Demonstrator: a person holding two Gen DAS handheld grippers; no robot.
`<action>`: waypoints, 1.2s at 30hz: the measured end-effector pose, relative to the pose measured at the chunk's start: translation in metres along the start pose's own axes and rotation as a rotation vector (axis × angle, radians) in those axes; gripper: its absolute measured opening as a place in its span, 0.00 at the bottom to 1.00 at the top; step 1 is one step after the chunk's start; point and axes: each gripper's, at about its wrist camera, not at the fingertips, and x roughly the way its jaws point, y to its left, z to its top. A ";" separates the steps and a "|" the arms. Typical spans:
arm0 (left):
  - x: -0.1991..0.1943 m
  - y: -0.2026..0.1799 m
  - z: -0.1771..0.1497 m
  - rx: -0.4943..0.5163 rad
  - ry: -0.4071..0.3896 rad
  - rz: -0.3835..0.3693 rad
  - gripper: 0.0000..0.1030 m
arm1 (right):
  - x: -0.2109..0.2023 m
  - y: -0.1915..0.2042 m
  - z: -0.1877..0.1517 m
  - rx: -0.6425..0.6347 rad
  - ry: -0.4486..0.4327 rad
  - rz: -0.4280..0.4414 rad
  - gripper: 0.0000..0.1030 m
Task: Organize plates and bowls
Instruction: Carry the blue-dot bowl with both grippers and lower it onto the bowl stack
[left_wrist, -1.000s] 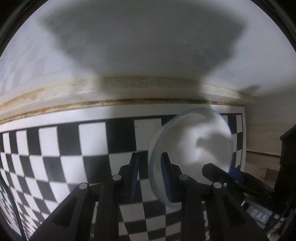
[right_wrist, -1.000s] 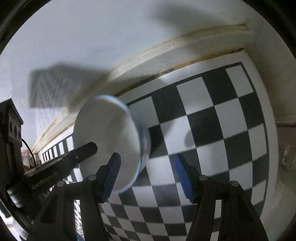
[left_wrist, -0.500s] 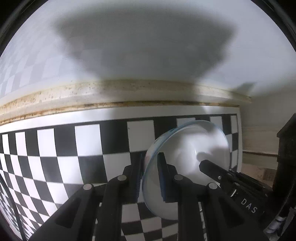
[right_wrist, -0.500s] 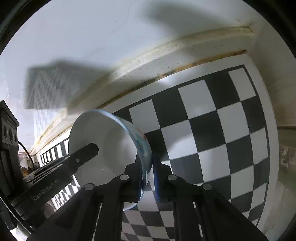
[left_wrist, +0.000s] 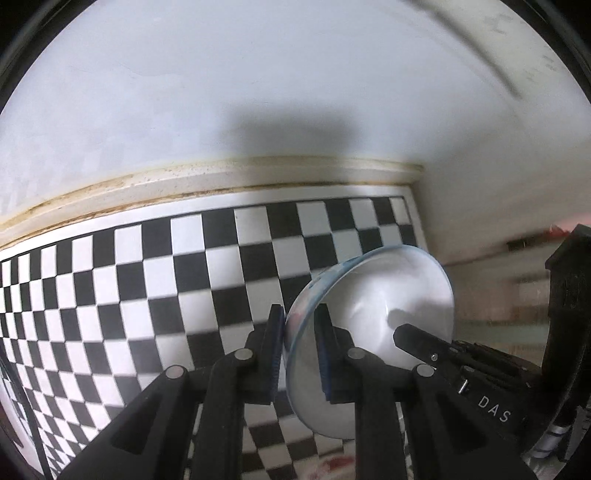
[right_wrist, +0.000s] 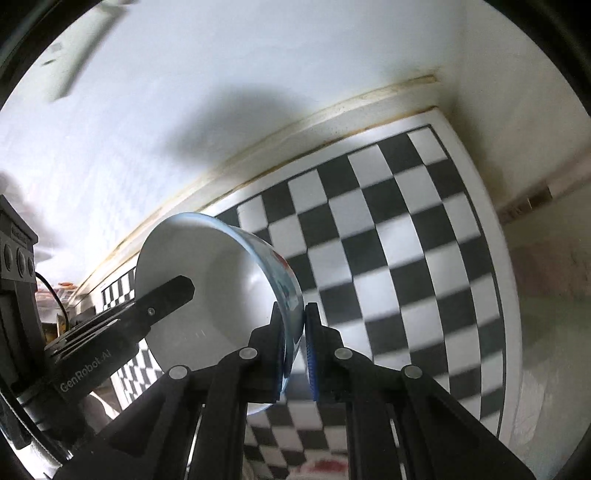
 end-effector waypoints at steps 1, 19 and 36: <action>-0.004 -0.002 -0.006 0.007 -0.002 0.002 0.14 | -0.009 0.000 -0.011 0.004 -0.006 0.002 0.11; -0.068 -0.023 -0.178 0.119 0.007 -0.015 0.14 | -0.071 -0.022 -0.203 0.056 -0.055 0.038 0.11; 0.007 -0.039 -0.220 0.152 0.150 0.053 0.14 | -0.028 -0.070 -0.260 0.115 0.042 -0.013 0.11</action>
